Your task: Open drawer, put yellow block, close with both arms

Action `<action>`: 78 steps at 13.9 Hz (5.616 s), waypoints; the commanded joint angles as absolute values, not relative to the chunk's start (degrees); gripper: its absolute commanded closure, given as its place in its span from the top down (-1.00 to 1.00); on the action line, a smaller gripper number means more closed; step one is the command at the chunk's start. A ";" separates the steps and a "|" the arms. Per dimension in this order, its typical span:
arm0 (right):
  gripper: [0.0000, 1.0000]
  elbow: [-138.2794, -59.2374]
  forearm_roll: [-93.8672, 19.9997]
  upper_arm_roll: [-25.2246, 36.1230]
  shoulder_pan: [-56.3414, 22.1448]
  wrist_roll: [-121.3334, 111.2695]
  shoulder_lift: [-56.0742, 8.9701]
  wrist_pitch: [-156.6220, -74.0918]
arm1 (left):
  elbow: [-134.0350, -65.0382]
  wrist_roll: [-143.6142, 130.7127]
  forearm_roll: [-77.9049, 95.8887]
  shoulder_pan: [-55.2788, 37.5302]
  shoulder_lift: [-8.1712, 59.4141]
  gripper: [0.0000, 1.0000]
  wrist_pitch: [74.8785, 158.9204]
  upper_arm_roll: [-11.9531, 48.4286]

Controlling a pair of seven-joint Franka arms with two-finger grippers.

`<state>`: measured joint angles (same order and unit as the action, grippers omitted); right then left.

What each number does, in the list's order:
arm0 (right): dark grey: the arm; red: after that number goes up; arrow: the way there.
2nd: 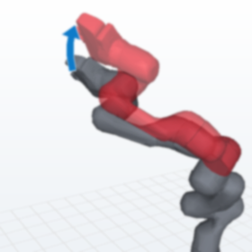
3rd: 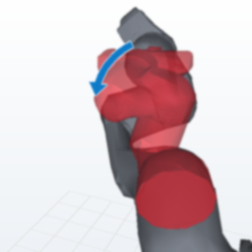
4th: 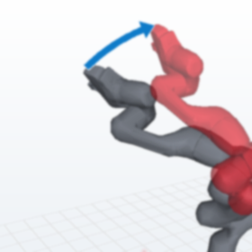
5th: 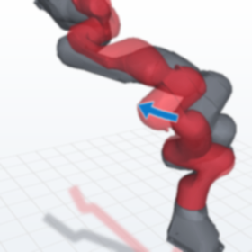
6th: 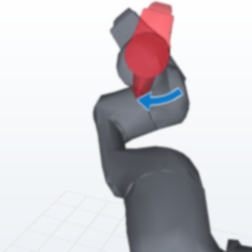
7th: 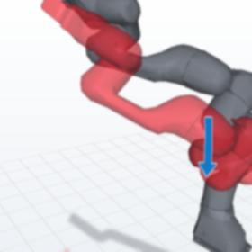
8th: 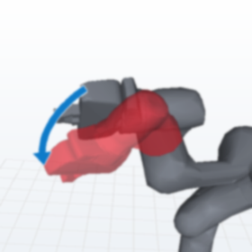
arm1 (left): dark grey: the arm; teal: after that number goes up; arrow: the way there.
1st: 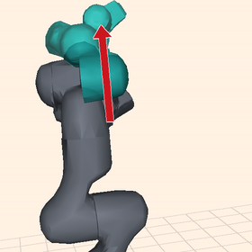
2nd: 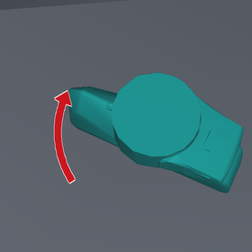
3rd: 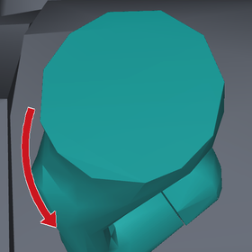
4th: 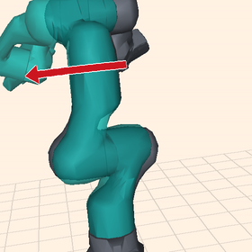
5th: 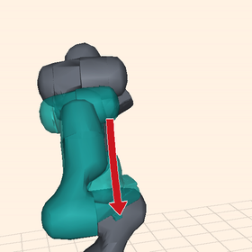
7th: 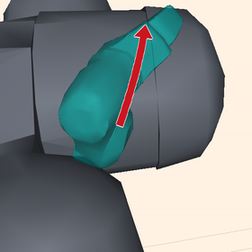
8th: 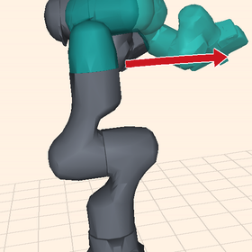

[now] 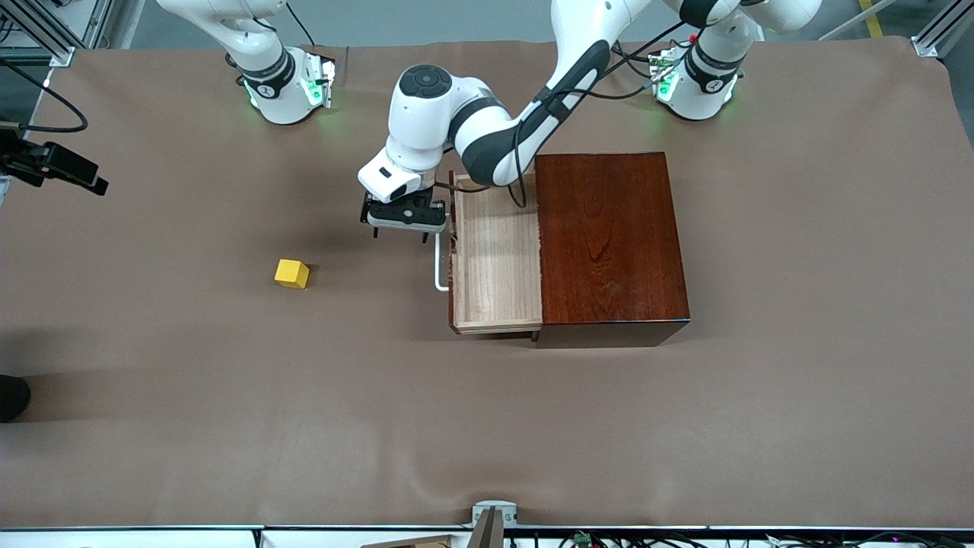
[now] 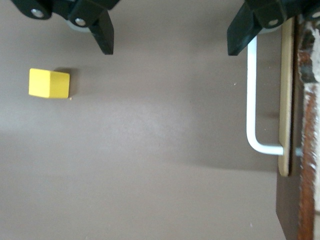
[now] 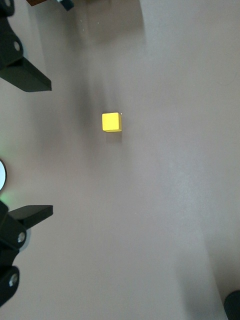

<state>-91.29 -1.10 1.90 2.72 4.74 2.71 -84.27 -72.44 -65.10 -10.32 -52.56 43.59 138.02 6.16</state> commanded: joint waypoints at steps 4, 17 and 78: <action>1.00 -97.72 -1.14 1.23 -4.64 7.28 6.76 -85.51 | -71.98 -68.12 -9.06 -46.07 35.00 1.00 134.75 5.89; 1.00 -136.57 -1.23 0.88 -10.55 15.28 10.75 -123.63 | -77.68 -52.76 -5.19 -25.24 21.02 1.00 113.83 6.42; 1.00 -71.02 -12.39 1.23 -42.80 55.11 -42.89 -121.38 | -85.43 3.43 -1.32 1.41 2.29 1.00 85.78 5.80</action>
<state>-72.31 -11.65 0.92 -42.88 54.24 -42.85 -122.00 -86.84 2.44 -2.03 0.81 1.71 87.07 5.41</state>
